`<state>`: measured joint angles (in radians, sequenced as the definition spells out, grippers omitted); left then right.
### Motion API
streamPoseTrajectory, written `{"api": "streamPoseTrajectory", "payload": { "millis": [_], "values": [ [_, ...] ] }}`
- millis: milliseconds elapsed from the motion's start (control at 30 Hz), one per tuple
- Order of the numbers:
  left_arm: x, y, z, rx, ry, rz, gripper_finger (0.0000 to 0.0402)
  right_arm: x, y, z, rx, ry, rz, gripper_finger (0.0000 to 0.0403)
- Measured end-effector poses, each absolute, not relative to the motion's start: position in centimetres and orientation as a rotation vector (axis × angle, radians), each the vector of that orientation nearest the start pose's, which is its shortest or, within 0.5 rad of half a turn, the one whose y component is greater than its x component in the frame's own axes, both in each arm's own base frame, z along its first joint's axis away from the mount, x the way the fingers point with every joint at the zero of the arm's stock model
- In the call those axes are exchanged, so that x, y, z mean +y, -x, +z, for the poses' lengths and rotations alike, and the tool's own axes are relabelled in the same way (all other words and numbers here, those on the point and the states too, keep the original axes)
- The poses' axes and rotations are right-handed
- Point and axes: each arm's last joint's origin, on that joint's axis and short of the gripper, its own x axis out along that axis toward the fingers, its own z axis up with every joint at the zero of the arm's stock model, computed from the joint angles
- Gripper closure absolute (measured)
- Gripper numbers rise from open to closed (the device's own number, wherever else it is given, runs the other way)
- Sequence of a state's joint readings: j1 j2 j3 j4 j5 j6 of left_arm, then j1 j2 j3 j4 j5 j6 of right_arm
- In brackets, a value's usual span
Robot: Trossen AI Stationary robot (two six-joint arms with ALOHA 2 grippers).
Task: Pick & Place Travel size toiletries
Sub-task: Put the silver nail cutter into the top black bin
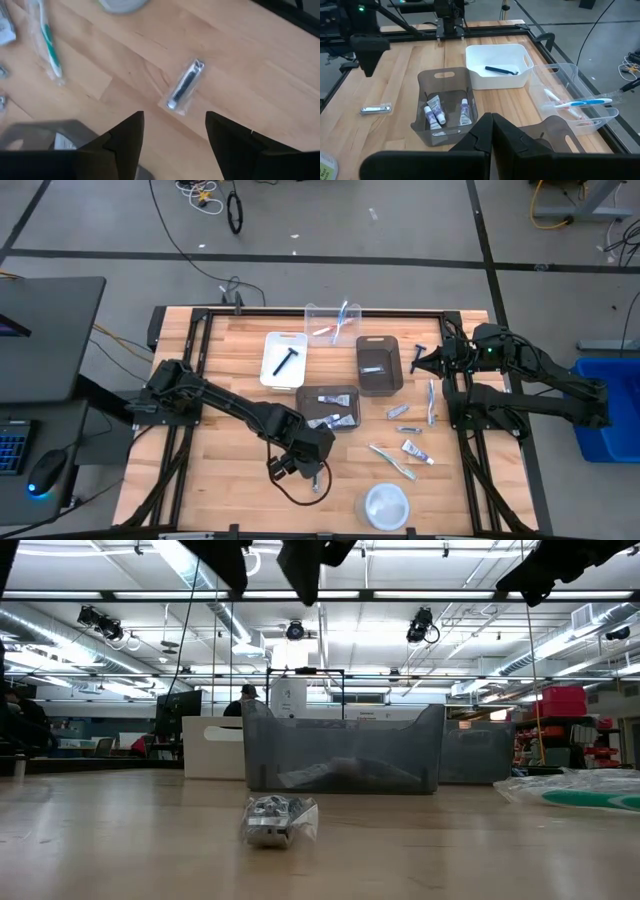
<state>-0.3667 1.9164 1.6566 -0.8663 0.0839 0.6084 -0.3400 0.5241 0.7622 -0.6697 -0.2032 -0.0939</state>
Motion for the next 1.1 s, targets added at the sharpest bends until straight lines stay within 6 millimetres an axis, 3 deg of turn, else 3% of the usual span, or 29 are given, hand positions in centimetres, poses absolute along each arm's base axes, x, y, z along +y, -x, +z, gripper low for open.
{"api": "streamPoseTrajectory", "payload": {
  "millis": [433, 767, 1100],
  "values": [
    [-16.1, -41.3, 24.5, 1.033, -0.712, -0.762, 0.0181, -2.9, -9.9, 31.1, 0.422, -0.024, -0.115, 0.0389],
    [-16.2, -41.4, 23.0, 1.017, -0.821, -0.856, 0.0182, -2.9, -9.9, 31.1, 0.422, -0.024, -0.115, 0.0389],
    [-16.7, -42.3, 19.4, 1.087, -0.816, -0.888, 0.0182, -2.9, -9.9, 31.2, 0.422, -0.024, -0.115, 0.0389]
  ]
}}
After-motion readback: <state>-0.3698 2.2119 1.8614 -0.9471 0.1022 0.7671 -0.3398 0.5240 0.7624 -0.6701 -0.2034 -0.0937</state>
